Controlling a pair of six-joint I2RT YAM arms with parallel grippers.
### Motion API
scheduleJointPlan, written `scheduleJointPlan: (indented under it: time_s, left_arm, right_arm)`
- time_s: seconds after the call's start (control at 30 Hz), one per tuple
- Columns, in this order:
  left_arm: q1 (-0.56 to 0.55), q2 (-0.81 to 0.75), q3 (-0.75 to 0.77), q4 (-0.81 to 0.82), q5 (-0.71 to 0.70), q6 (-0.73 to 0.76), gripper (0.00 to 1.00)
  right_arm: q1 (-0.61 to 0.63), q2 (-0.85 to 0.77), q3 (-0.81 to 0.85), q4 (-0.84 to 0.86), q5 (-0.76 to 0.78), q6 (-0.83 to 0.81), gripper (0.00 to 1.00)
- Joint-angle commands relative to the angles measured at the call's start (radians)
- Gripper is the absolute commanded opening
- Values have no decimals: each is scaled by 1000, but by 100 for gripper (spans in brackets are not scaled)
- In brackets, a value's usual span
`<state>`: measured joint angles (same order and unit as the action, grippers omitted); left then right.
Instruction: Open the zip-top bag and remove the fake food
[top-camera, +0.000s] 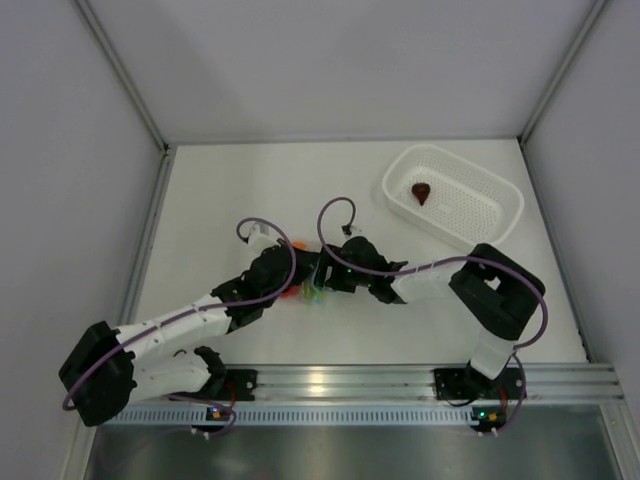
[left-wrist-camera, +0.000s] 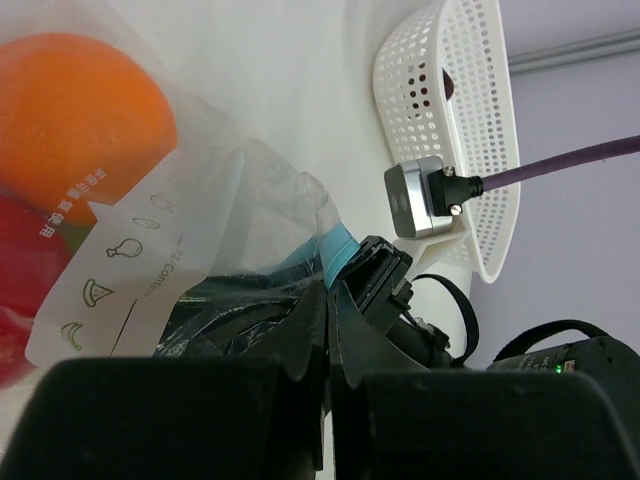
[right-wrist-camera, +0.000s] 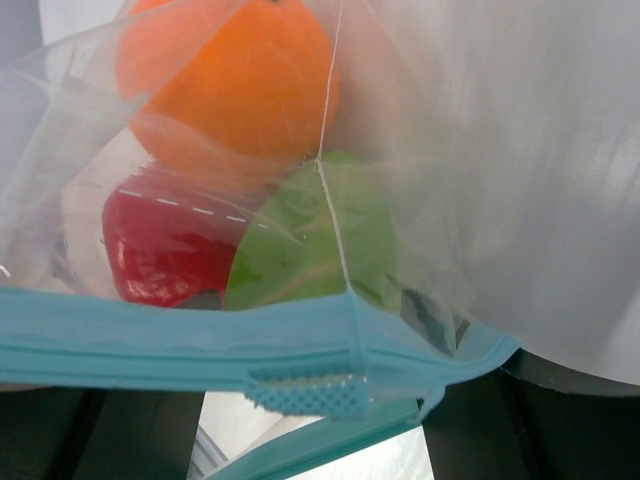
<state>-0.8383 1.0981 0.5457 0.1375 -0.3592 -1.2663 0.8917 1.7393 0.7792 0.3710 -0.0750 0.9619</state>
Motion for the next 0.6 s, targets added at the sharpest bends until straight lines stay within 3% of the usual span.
scheduleJointPlan:
  time_s: [0.0, 0.3, 0.57]
  left_arm:
    - [-27, -12, -13, 91, 49, -57, 0]
    - [-27, -1, -27, 91, 52, -59, 0]
    - [-25, -17, -36, 91, 23, -38, 0]
  right_arm:
    - [85, 34, 110, 10, -20, -68, 74]
    - [96, 22, 91, -78, 122, -84, 59]
    - [96, -24, 75, -116, 158, -114, 30]
